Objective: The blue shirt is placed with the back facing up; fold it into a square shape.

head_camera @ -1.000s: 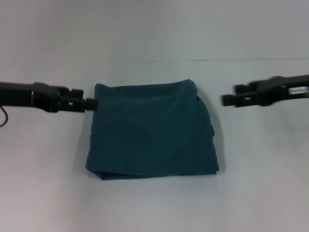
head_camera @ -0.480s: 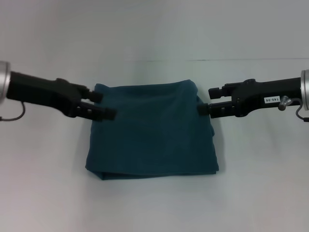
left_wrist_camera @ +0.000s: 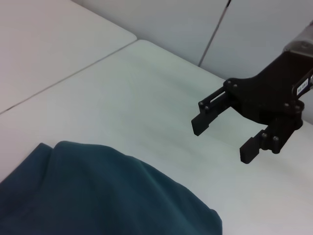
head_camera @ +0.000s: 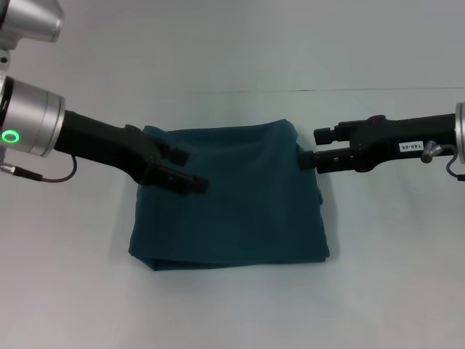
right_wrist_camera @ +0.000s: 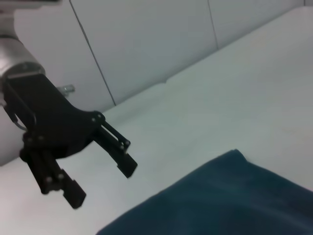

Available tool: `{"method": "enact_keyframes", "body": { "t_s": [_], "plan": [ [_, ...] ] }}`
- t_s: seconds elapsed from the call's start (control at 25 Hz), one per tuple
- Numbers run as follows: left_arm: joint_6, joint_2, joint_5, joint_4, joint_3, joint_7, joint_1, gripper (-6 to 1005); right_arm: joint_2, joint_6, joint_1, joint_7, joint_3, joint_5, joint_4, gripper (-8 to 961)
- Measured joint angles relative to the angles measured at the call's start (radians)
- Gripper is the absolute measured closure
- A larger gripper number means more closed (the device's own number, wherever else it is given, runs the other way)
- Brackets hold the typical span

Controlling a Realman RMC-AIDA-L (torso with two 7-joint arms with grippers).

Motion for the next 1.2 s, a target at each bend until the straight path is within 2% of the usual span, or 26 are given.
{"method": "enact_keyframes", "body": {
  "t_s": [0.16,0.4,0.88,1.2],
  "plan": [
    [0.016,0.003,-0.004,-0.009,-0.005,-0.035,-0.012,186,-0.002,-0.015,-0.007,-0.008,-0.006,0.032,0.000,166],
    [0.065,0.019,-0.007,-0.068,-0.023,-0.097,-0.024,186,-0.006,-0.021,-0.008,0.112,0.015,0.041,0.022,166],
    [0.040,-0.010,-0.013,-0.084,-0.062,-0.078,0.017,186,-0.020,-0.025,-0.010,0.157,0.027,0.099,0.079,166],
    [0.050,-0.010,-0.021,-0.077,-0.075,-0.053,0.025,186,-0.039,-0.034,-0.012,0.114,-0.001,0.095,0.079,166]
  ]
}}
